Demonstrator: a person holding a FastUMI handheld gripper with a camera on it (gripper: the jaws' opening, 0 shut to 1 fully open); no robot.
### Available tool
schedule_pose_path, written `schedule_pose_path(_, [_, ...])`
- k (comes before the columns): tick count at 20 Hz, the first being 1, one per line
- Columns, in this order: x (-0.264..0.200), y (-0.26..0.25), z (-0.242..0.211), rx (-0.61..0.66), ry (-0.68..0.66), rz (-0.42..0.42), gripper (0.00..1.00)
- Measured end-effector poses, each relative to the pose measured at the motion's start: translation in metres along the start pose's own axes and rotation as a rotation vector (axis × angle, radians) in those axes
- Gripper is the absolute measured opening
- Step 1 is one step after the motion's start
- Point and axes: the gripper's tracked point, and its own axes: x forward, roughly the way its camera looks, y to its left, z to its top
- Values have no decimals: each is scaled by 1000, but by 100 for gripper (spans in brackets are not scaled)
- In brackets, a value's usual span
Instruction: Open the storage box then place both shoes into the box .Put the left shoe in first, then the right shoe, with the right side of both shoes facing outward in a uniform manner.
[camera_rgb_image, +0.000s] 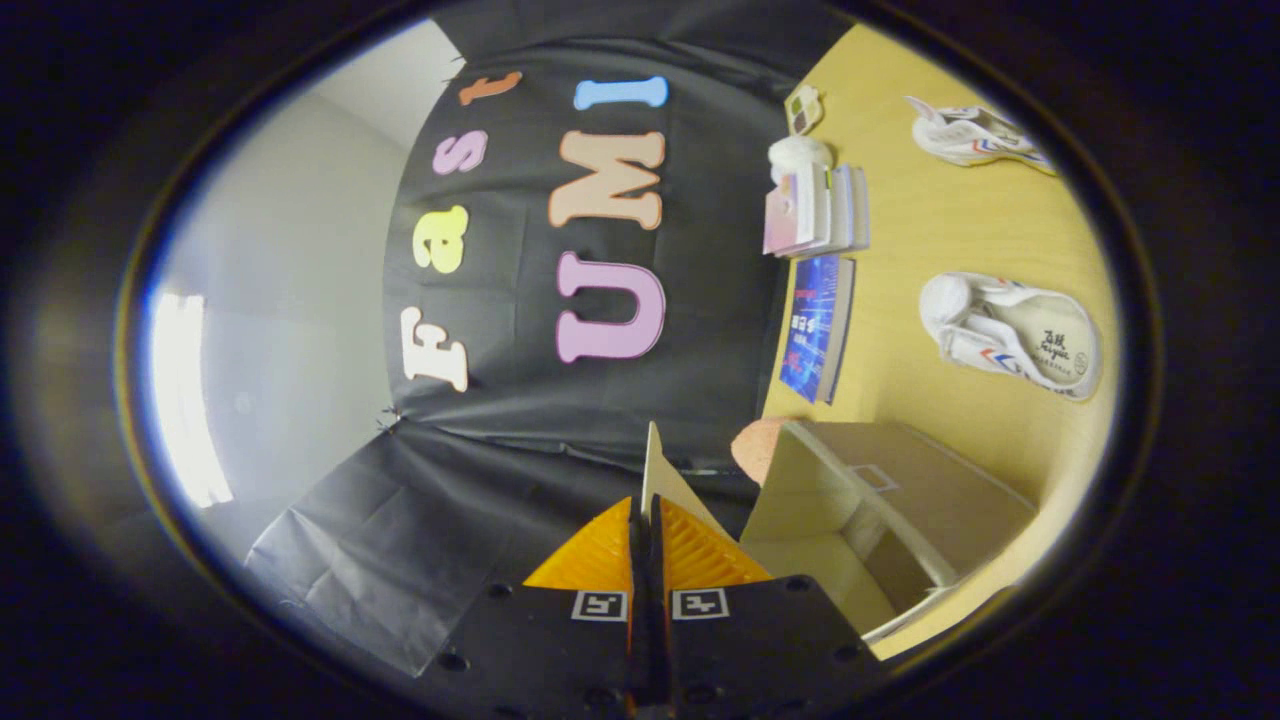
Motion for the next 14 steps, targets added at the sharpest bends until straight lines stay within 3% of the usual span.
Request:
schedule_pose_path(5, [12, 50, -63, -50, 51, 21, 2])
schedule_pose_path(14, [31, 57, -152, -109, 59, -23, 3])
